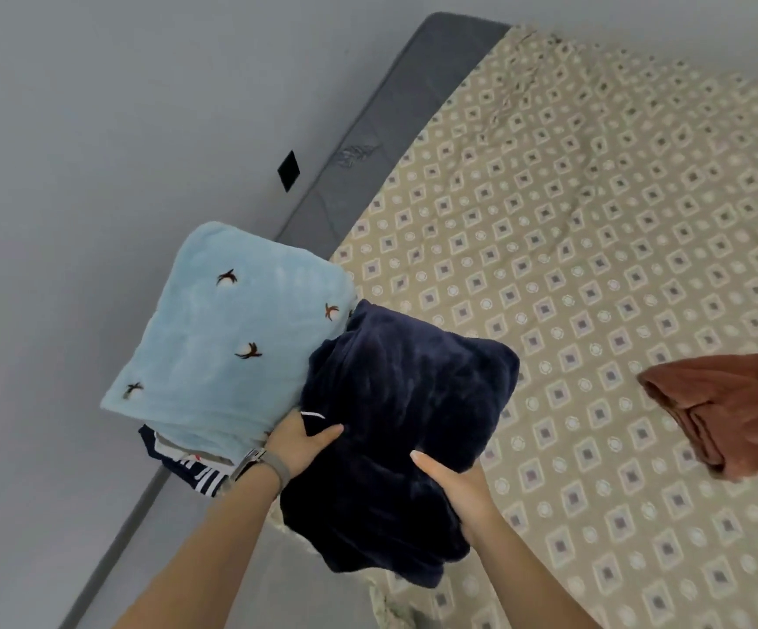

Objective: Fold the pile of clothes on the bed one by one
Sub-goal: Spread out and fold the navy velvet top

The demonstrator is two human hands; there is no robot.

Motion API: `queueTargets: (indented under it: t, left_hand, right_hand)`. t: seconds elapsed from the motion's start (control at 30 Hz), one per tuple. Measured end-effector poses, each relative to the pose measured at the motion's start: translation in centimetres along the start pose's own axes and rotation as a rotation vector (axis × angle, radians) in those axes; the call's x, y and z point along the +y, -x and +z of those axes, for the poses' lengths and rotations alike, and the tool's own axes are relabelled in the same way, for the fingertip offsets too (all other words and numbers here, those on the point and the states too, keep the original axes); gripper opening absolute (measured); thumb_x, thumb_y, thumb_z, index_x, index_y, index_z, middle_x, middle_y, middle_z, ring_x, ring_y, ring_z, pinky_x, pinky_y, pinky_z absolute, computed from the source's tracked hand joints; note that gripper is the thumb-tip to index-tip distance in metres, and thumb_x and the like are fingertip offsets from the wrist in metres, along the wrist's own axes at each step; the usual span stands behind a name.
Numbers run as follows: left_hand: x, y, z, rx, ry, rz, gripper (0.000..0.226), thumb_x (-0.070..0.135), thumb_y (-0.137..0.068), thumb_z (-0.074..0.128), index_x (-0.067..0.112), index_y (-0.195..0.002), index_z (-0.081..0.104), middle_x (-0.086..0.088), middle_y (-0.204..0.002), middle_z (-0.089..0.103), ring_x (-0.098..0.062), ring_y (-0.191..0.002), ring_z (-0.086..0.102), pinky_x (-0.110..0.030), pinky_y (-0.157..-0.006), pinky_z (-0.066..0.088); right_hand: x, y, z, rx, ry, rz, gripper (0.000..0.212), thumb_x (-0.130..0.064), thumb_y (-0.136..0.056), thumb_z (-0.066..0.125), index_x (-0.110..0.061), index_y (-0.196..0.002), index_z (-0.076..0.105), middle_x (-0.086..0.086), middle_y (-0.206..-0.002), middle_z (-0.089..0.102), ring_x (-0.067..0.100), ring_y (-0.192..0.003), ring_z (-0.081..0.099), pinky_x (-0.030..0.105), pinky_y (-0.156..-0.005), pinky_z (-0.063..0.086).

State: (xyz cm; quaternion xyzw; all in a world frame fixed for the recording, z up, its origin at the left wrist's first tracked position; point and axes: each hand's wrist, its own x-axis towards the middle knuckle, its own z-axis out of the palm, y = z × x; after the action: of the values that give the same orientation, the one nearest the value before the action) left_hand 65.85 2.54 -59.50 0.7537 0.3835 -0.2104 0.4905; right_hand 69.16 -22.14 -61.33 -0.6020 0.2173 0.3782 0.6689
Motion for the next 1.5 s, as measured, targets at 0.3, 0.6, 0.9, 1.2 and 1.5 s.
queueTargets:
  t: [0.3, 0.6, 0.9, 1.2, 1.5]
  left_hand:
    - [1.6, 1.1, 2.1, 0.259, -0.328, -0.021, 0.065, 0.037, -0.077, 0.078, 0.004, -0.125, 0.048, -0.015, -0.124, 0.060, -0.032, -0.114, 0.058, -0.037, -0.094, 0.049]
    - [3.0, 5.6, 5.7, 0.437, -0.763, 0.352, 0.105, 0.056, -0.069, 0.076, 0.027, -0.151, 0.018, -0.023, -0.148, 0.038, -0.045, -0.129, 0.045, -0.055, -0.097, 0.047]
    - [-1.1, 1.3, 5.0, 0.172, -0.874, 0.183, 0.111, 0.076, -0.078, 0.047, 0.033, -0.137, -0.036, -0.018, -0.160, -0.003, -0.038, -0.147, 0.010, -0.042, -0.113, 0.030]
    - [-1.6, -0.8, 3.3, -0.069, -0.840, 0.197, 0.143, 0.088, -0.052, 0.057, 0.030, -0.132, -0.046, -0.018, -0.154, -0.029, -0.034, -0.145, -0.020, -0.044, -0.118, -0.004]
    - [-6.5, -3.0, 3.9, 0.100, -0.779, 0.244, 0.136, 0.105, -0.041, 0.006, 0.024, -0.140, -0.041, -0.010, -0.156, -0.006, -0.029, -0.146, 0.007, -0.044, -0.115, 0.008]
  right_hand:
    - [0.8, -1.6, -1.0, -0.021, 0.107, 0.077, 0.082, -0.036, -0.058, 0.093, -0.028, -0.130, 0.055, -0.007, -0.119, 0.068, 0.014, -0.107, 0.066, 0.038, -0.094, 0.055]
    - [0.0, -0.1, 1.1, -0.061, 0.208, -0.068, 0.054, -0.021, -0.069, 0.089, -0.036, -0.111, 0.059, -0.015, -0.104, 0.071, 0.000, -0.098, 0.066, 0.015, -0.079, 0.053]
    - [1.8, -4.1, 0.3, -0.016, 0.178, 0.018, 0.087, -0.038, -0.053, 0.095, -0.030, -0.128, 0.052, -0.008, -0.118, 0.066, 0.014, -0.113, 0.063, 0.036, -0.097, 0.053]
    - [-5.5, -3.9, 3.6, 0.354, 1.159, -1.015, 0.095, -0.073, -0.066, 0.066, -0.036, -0.147, 0.032, 0.000, -0.158, 0.026, 0.029, -0.149, 0.011, 0.056, -0.118, 0.007]
    - [-4.0, -12.7, 10.7, -0.063, 1.667, -0.670, 0.105, -0.090, -0.069, 0.040, -0.046, -0.151, -0.007, 0.002, -0.164, -0.008, 0.031, -0.147, -0.022, 0.067, -0.108, -0.019]
